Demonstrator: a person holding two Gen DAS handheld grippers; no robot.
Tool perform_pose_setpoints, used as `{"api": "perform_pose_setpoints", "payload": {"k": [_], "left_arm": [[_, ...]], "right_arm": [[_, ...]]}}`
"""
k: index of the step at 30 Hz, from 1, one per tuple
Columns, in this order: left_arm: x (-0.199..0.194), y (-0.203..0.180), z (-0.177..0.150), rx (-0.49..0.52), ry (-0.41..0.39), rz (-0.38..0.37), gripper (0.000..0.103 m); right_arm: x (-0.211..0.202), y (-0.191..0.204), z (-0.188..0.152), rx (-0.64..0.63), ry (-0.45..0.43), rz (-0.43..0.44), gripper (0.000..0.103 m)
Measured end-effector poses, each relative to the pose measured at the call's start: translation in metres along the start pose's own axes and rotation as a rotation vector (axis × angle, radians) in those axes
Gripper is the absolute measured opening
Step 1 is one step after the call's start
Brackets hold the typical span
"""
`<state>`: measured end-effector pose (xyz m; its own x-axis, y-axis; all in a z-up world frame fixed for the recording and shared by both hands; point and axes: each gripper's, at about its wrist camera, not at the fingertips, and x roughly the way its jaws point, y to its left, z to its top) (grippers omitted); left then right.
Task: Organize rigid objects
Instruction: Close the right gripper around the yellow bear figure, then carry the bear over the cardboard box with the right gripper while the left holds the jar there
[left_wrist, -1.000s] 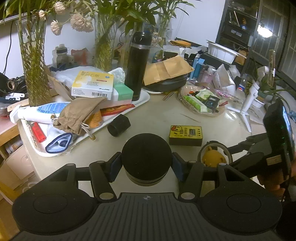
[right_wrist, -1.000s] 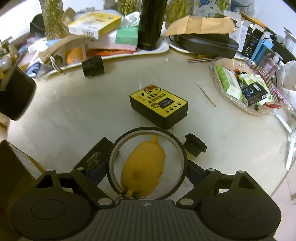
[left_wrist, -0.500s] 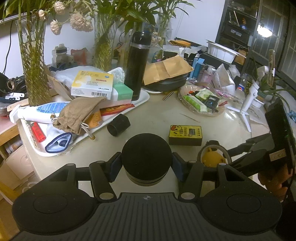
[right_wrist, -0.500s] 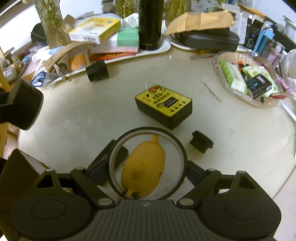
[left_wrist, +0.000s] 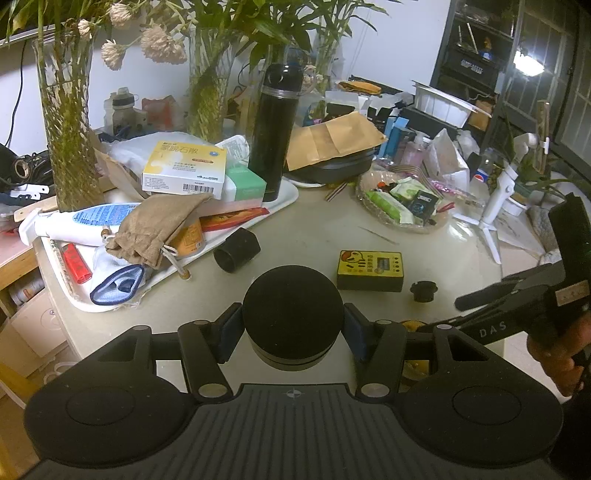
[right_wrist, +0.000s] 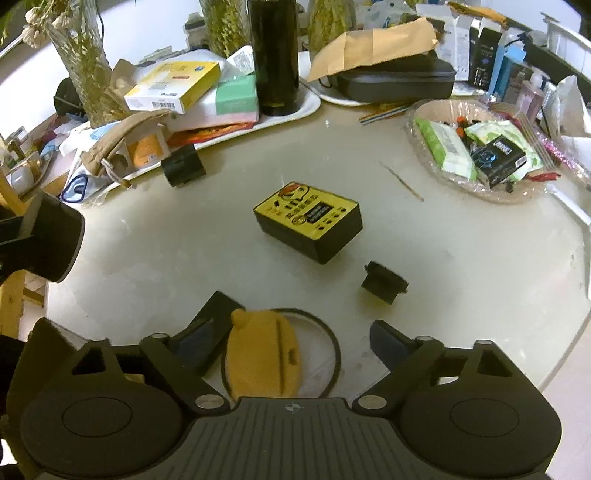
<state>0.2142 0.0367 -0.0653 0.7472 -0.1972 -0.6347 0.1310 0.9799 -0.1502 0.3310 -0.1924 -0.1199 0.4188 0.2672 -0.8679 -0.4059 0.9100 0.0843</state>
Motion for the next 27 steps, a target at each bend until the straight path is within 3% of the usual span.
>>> {"api": "perform_pose_setpoints", "payload": {"k": [6,9,18,27], "left_arm": [[-0.001,0.0,0.0,0.001,0.0,-0.003,0.056],[-0.001,0.0,0.0,0.001,0.0,-0.002,0.056],[-0.003,-0.005,0.0,0.015,-0.002,-0.014,0.056],[-0.01,-0.014,0.003,0.045,0.008,-0.032,0.056]], "right_arm": [[0.013,0.01,-0.008,-0.017,0.076,0.041,0.061],[0.024,0.009,-0.01,0.006,0.1,0.02,0.052],[0.035,0.01,-0.01,0.036,0.108,-0.01,0.047],[0.001,0.006,-0.004,0.064,0.014,0.002,0.047]]}}
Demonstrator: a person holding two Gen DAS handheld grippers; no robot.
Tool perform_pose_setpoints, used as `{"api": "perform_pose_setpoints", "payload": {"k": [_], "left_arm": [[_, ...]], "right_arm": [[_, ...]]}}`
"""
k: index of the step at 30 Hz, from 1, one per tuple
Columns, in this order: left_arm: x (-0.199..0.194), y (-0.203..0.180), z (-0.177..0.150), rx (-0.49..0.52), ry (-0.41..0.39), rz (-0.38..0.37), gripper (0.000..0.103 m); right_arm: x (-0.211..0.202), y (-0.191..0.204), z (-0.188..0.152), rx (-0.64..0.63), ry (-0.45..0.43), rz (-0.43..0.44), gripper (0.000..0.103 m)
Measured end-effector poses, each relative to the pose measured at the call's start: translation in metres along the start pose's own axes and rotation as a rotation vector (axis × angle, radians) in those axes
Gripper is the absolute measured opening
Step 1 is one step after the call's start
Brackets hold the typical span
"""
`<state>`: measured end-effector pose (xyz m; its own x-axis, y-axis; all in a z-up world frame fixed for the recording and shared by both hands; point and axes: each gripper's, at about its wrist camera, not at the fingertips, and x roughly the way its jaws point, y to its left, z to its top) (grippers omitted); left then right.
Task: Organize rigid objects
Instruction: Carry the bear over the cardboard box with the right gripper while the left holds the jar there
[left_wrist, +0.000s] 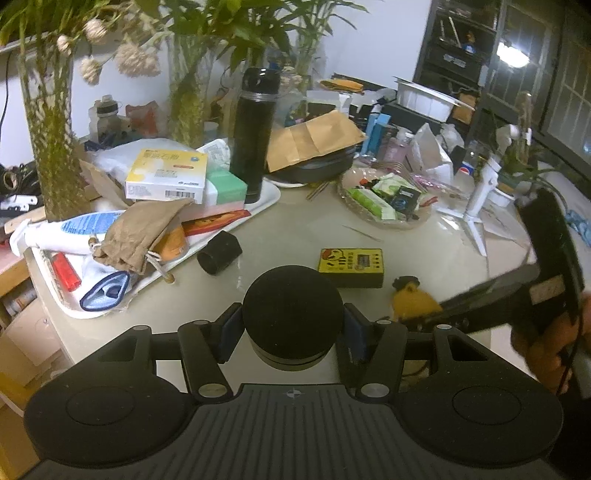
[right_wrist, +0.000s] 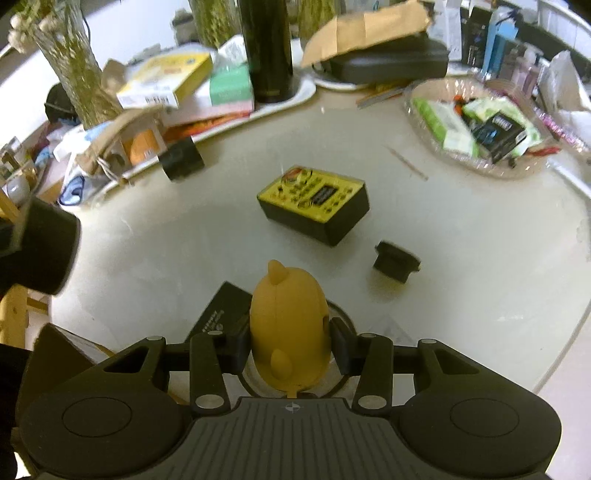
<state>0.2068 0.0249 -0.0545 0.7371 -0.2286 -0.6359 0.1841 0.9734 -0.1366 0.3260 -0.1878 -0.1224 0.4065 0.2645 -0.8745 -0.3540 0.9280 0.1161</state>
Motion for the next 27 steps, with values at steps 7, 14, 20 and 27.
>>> {"api": "perform_pose_setpoints", "payload": {"k": [7,14,20,27], "left_arm": [[-0.017,-0.013,0.008,0.037,-0.003,-0.013,0.056],[-0.029,-0.027,0.006,0.099,0.024,-0.026,0.056],[-0.038,-0.033,-0.003,0.105,0.063,-0.043,0.056],[-0.038,-0.038,-0.017,0.101,0.136,-0.039,0.056]], "right_arm": [[-0.04,0.003,0.006,-0.004,-0.058,0.023,0.047],[-0.076,0.006,0.0,0.015,-0.092,0.045,0.047],[-0.101,0.01,-0.018,0.031,-0.105,0.077,0.047],[-0.109,0.015,-0.045,0.053,-0.092,0.098,0.047]]}}
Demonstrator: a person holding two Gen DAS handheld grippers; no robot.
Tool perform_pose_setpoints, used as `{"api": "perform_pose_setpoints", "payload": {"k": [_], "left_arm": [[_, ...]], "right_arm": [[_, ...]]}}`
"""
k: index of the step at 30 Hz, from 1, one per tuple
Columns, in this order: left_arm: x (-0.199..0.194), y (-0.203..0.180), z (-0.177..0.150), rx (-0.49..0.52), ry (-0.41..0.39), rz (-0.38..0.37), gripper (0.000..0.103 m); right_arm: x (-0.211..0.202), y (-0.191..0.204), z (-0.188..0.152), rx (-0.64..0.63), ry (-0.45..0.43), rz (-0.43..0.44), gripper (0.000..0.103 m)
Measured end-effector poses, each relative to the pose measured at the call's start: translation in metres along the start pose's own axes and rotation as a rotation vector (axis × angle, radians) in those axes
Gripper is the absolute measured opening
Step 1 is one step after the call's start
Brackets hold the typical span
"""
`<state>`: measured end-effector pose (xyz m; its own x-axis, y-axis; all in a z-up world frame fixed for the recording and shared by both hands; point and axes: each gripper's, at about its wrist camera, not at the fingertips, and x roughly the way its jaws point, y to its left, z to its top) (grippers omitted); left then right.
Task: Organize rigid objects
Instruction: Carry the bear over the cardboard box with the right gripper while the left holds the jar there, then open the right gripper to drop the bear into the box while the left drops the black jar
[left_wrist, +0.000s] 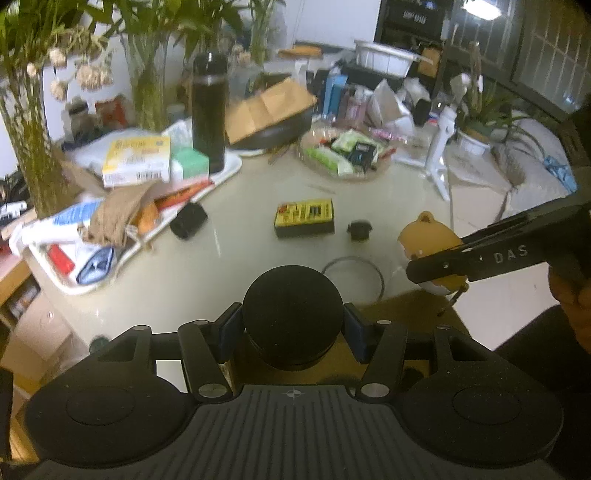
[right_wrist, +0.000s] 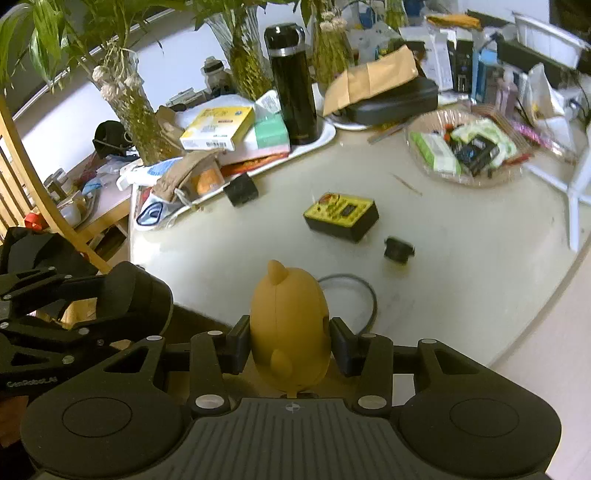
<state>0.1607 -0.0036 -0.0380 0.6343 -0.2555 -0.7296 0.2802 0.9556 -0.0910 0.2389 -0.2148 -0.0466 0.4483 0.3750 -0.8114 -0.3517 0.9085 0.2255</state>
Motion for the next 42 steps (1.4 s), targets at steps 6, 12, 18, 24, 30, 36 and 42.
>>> {"api": "perform_pose_setpoints", "payload": {"k": [6,12,18,24,30,36,42], "left_arm": [[0.004,-0.002,-0.009,-0.002,0.049,0.008,0.056],[0.015,-0.002,-0.016,0.01,0.124,0.042,0.056],[0.026,0.003,-0.02,-0.01,0.173,0.036,0.056],[0.033,0.006,-0.021,-0.021,0.189,0.033,0.056],[0.035,0.005,-0.02,-0.02,0.19,0.034,0.056],[0.034,0.003,-0.02,-0.002,0.179,0.027,0.056],[0.03,0.003,-0.018,0.01,0.155,0.047,0.058]], "right_arm": [[0.003,0.0,-0.023,0.042,0.031,0.02,0.047],[0.013,-0.001,-0.035,0.074,0.059,0.012,0.047],[0.027,0.001,-0.043,0.092,0.093,-0.02,0.047],[0.038,0.0,-0.046,0.104,0.114,-0.039,0.047],[0.041,0.0,-0.046,0.105,0.123,-0.042,0.047],[0.041,0.0,-0.045,0.095,0.118,-0.046,0.049],[0.026,0.001,-0.041,0.078,0.041,-0.047,0.091]]}}
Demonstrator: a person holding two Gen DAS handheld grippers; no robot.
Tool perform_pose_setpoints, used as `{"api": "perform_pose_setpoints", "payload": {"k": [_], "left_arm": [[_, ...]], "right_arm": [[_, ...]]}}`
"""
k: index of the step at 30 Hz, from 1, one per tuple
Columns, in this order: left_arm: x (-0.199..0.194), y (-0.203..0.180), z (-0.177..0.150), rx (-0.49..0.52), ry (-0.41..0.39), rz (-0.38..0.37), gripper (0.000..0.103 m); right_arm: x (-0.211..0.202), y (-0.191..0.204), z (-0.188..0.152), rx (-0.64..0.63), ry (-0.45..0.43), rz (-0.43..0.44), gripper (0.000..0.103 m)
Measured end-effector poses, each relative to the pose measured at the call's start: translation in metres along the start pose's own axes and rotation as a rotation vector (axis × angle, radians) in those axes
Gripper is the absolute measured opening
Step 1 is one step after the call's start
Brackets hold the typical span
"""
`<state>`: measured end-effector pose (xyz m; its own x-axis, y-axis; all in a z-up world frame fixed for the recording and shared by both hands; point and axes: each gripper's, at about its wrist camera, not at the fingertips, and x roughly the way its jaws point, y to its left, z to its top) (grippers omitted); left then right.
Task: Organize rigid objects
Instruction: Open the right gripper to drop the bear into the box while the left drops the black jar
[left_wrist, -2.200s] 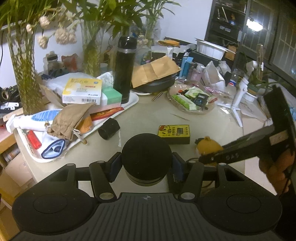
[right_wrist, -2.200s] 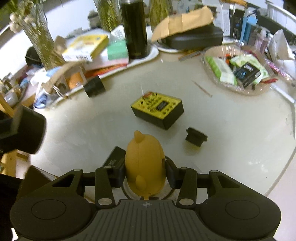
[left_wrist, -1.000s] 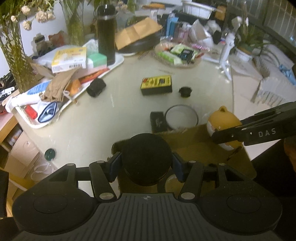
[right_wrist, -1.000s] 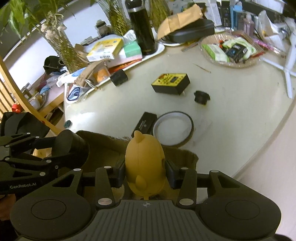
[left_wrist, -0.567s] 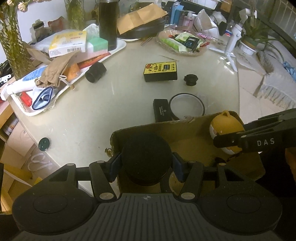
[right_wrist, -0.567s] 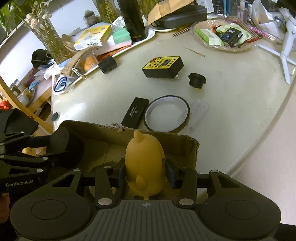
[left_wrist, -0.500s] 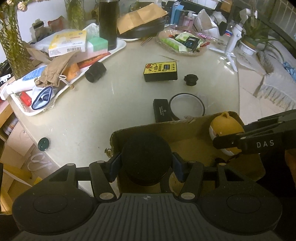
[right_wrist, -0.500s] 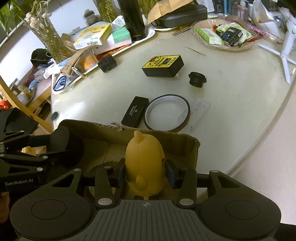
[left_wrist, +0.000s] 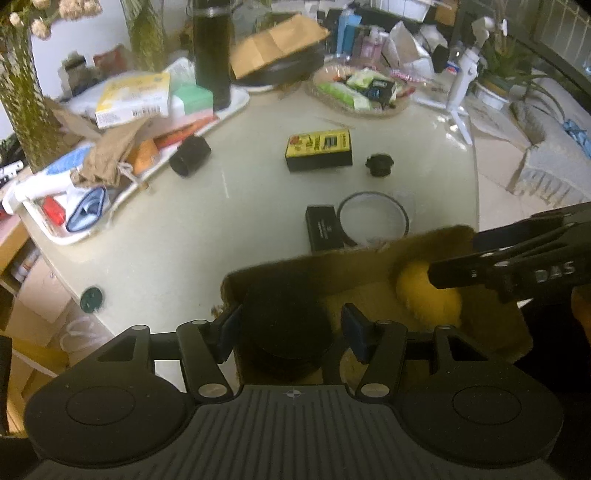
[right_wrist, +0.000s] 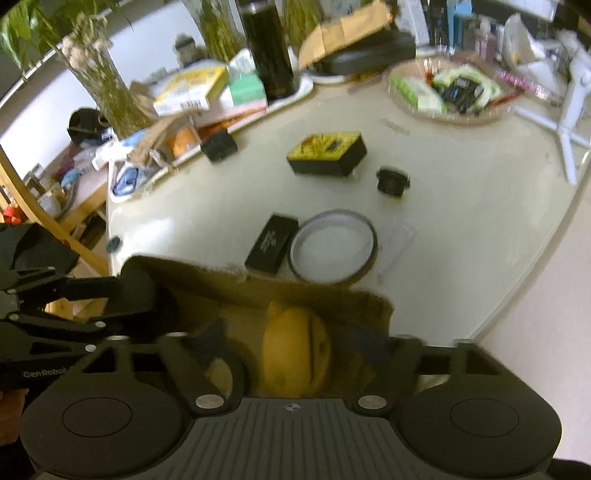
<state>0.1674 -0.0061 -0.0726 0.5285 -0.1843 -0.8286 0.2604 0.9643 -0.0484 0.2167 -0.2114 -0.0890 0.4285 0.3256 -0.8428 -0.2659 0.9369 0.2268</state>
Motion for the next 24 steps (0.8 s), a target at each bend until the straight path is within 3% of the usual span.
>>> {"api": "perform_pose_setpoints", "payload": {"k": [4,7,24], "left_arm": [[-0.006,0.002,0.004,-0.013,-0.018,0.009,0.073],[-0.01,0.004,0.005,-0.019,-0.018,0.008,0.073],[-0.021,0.016,0.001,-0.055,-0.032,-0.013,0.073]], "right_arm": [[-0.008,-0.001,0.004,-0.002,-0.021,0.001,0.098],[-0.011,-0.001,0.005,-0.008,-0.031,-0.014,0.103],[-0.015,-0.005,0.001,-0.011,-0.017,-0.067,0.103]]}}
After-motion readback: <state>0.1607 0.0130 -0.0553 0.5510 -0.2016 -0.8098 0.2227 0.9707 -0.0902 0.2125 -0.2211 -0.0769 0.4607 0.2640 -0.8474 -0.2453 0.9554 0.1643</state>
